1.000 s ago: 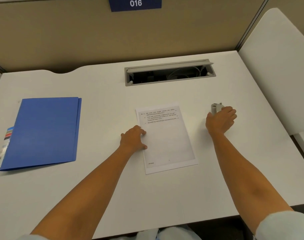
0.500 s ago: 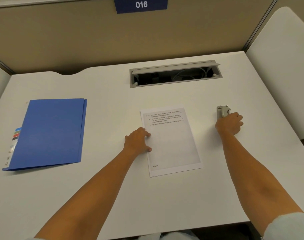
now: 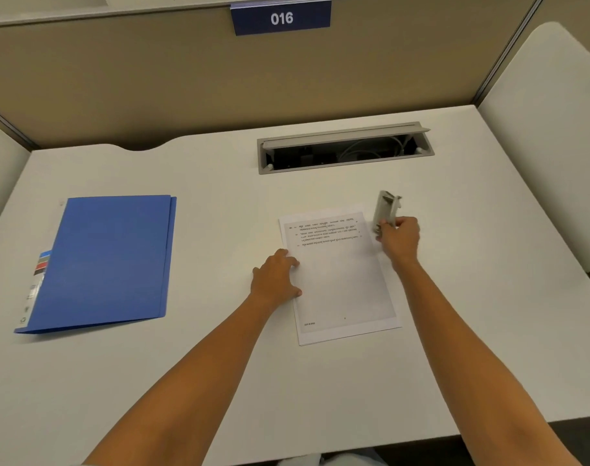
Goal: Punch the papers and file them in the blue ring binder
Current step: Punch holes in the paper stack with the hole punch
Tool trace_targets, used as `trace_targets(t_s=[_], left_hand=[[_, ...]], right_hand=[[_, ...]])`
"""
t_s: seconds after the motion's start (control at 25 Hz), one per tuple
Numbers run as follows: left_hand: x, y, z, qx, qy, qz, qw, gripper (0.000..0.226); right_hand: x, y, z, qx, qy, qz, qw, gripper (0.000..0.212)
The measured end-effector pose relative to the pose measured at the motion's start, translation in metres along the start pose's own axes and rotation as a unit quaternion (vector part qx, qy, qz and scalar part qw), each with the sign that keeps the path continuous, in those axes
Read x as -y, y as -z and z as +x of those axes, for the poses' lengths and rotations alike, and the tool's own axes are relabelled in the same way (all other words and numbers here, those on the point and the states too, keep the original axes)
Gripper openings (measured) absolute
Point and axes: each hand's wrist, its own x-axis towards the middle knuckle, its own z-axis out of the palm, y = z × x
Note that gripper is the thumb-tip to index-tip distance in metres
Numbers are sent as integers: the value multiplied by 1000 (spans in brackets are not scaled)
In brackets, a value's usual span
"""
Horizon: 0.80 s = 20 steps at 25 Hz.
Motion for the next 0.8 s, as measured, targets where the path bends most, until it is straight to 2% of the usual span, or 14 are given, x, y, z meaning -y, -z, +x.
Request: trace_targets(t_s=[0.08,0.12,0.16,0.24,0.36,0.44,0.48,0.56,0.68,0.72,0.8], left_hand=[[1,-3,-1,-48,-23,-32,998,66],[1,-4,0,-92,-34,-85,992,60],[0,-3,-1,-138,-32,-166,976,51],[-7,8,-4,-180,24,-360,915,37],[-9,27,-7,-90,118,-583,799,44],[-3,33,-8,-39,123,-645,753,48],[0,33,-10,-37,119,-654,746,48],[7,30,-10,-65,123,-640,755,48],[23,24,-6,-104,159,-616,764,45],[29,24,-5,-110,174,-605,769,45],[38,25,-5,-121,202,-567,789,45]], right_hand=[[10,-19,-27,33,30,34,998,14],[10,-29,-38,52,45,40,997,15],[9,-40,-49,73,62,27,995,18],[4,-58,-68,106,97,-7,990,21],[3,-80,-102,133,142,-60,979,17],[3,-93,-123,136,174,-92,971,15],[2,-98,-132,141,185,-102,967,14],[-2,-107,-148,164,207,-116,957,15],[-7,-108,-156,224,226,-94,943,37],[-8,-104,-153,229,226,-84,943,45],[-10,-90,-138,188,213,-81,955,52]])
